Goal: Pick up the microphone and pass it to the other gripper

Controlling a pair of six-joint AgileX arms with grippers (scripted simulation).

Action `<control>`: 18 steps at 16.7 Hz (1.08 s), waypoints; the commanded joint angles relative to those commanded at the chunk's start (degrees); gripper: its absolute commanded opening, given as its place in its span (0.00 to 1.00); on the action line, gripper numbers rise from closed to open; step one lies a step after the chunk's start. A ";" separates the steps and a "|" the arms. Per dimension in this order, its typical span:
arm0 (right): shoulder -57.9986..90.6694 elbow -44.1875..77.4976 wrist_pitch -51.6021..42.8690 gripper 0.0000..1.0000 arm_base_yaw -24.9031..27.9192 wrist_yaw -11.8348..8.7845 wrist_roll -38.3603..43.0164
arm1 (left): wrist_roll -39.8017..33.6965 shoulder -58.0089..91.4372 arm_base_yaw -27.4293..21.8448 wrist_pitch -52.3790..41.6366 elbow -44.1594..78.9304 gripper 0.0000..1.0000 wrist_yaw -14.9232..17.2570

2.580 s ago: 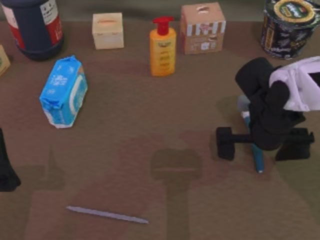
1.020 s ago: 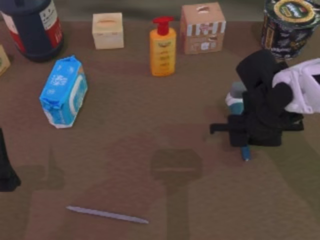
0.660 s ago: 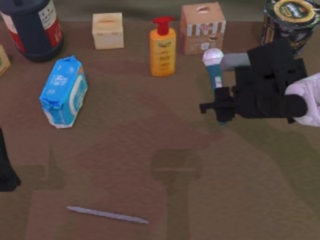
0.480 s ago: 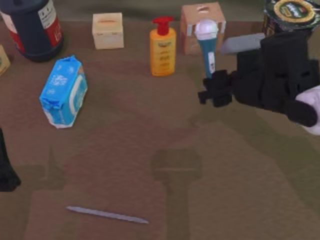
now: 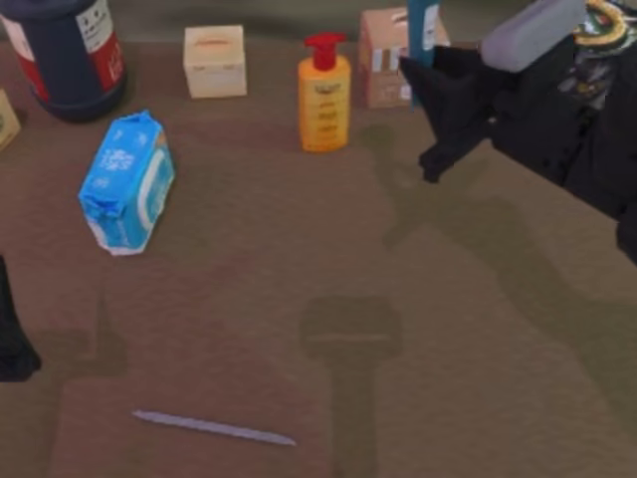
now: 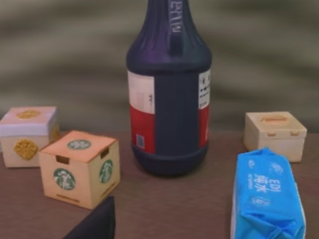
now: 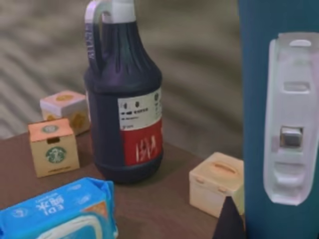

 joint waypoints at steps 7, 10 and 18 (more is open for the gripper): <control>-0.66 -0.28 1.59 0.00 0.28 -0.32 -0.47 | 0.00 0.00 0.00 0.00 0.00 1.00 0.00; -0.22 -1.04 4.79 0.00 3.38 2.71 0.11 | 0.00 0.00 0.00 0.00 0.00 1.00 0.00; 0.32 -3.26 12.97 0.00 11.55 10.71 1.99 | 0.00 0.00 0.00 0.00 0.00 1.00 0.00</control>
